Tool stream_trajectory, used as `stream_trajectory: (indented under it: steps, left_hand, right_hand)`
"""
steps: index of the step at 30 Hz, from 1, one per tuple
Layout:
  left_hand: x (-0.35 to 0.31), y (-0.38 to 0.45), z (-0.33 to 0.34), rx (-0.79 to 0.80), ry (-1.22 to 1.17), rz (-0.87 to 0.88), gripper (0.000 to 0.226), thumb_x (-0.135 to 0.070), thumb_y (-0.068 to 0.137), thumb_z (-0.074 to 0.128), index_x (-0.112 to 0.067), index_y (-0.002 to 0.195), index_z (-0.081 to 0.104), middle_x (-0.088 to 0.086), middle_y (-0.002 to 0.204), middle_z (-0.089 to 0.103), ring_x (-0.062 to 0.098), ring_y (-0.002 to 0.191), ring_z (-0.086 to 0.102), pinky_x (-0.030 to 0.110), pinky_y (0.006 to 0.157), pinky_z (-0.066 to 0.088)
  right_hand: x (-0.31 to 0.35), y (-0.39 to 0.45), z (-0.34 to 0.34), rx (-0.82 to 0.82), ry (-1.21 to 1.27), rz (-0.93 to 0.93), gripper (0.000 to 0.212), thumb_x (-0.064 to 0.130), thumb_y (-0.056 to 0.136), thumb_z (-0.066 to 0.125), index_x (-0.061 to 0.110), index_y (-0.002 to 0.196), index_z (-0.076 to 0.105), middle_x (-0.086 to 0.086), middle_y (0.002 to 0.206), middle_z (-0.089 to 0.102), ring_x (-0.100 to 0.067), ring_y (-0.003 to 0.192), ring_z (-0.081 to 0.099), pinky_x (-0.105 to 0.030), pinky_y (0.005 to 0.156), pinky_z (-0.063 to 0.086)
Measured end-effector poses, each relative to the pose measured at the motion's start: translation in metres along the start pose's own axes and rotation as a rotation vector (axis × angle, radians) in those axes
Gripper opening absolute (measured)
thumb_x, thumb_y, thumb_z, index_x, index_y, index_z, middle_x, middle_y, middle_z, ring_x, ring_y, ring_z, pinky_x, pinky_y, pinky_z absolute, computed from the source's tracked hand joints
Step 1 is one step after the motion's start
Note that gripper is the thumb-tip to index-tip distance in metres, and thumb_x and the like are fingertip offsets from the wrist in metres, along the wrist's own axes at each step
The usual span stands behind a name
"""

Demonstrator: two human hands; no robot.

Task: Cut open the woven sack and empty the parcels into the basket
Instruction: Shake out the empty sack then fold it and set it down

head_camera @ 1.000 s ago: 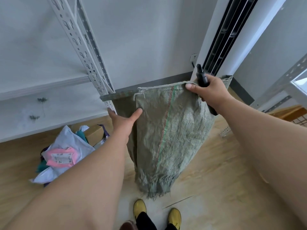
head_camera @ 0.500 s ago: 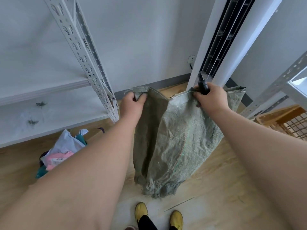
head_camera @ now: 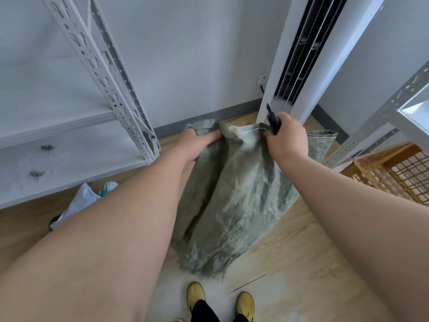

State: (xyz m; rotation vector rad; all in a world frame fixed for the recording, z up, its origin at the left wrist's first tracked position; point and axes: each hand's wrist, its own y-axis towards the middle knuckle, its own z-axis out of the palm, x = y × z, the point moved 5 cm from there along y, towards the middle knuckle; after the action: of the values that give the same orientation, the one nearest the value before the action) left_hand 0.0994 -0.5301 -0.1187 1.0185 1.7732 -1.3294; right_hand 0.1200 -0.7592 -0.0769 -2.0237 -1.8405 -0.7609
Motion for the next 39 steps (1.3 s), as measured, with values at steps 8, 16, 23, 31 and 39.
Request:
stream_trajectory:
  steps: [8, 16, 23, 31, 39]
  left_hand:
    - [0.027, 0.013, 0.003, -0.475, -0.52, -0.312, 0.022, -0.015, 0.082, 0.063, -0.011, 0.103, 0.057, 0.011, 0.104, 0.066, 0.023, 0.081, 0.063, 0.035, 0.079, 0.057]
    - [0.002, 0.012, 0.047, -0.264, -0.315, -0.191, 0.056, -0.027, 0.085, 0.068, -0.012, 0.135, 0.047, 0.006, 0.123, 0.061, 0.026, 0.105, 0.063, 0.035, 0.084, 0.054]
    - [-0.029, 0.007, 0.08, 0.126, 0.308, 0.116, 0.045, -0.06, 0.07, 0.073, -0.026, 0.1, 0.068, -0.015, 0.098, 0.067, 0.007, 0.093, 0.063, 0.02, 0.075, 0.046]
    - [-0.012, -0.004, 0.087, 0.524, 0.075, 0.068, 0.124, -0.091, 0.039, 0.055, -0.032, 0.147, 0.034, -0.001, 0.158, 0.025, 0.019, 0.145, 0.019, 0.05, 0.118, 0.009]
    - [0.074, -0.021, 0.101, 0.276, 0.238, -0.007, 0.059, -0.035, 0.071, 0.083, -0.023, 0.123, 0.059, -0.002, 0.119, 0.066, 0.018, 0.106, 0.063, 0.033, 0.093, 0.047]
  right_hand:
    - [-0.038, -0.002, 0.005, 0.088, 0.217, 0.213, 0.023, 0.027, 0.08, 0.073, 0.015, 0.096, 0.061, -0.012, 0.103, 0.063, -0.03, 0.084, 0.066, -0.041, 0.078, 0.056]
    - [-0.032, -0.015, 0.018, 0.484, 0.357, 0.064, 0.022, 0.025, 0.077, 0.078, 0.016, 0.09, 0.064, 0.002, 0.074, 0.07, -0.007, 0.06, 0.068, -0.019, 0.05, 0.049]
    - [-0.05, -0.013, -0.001, 0.126, 0.237, 0.034, 0.019, 0.035, 0.076, 0.075, 0.022, 0.08, 0.062, 0.009, 0.088, 0.06, -0.015, 0.079, 0.056, -0.027, 0.065, 0.041]
    - [-0.047, 0.002, -0.009, 0.031, 0.34, 0.086, 0.016, 0.031, 0.092, 0.058, 0.02, 0.096, 0.047, 0.014, 0.079, 0.049, -0.019, 0.078, 0.052, -0.033, 0.07, 0.043]
    - [-0.025, 0.023, -0.014, 0.106, 0.551, 0.161, 0.021, 0.033, 0.089, 0.062, 0.019, 0.102, 0.055, -0.001, 0.093, 0.06, -0.022, 0.084, 0.056, -0.04, 0.08, 0.05]
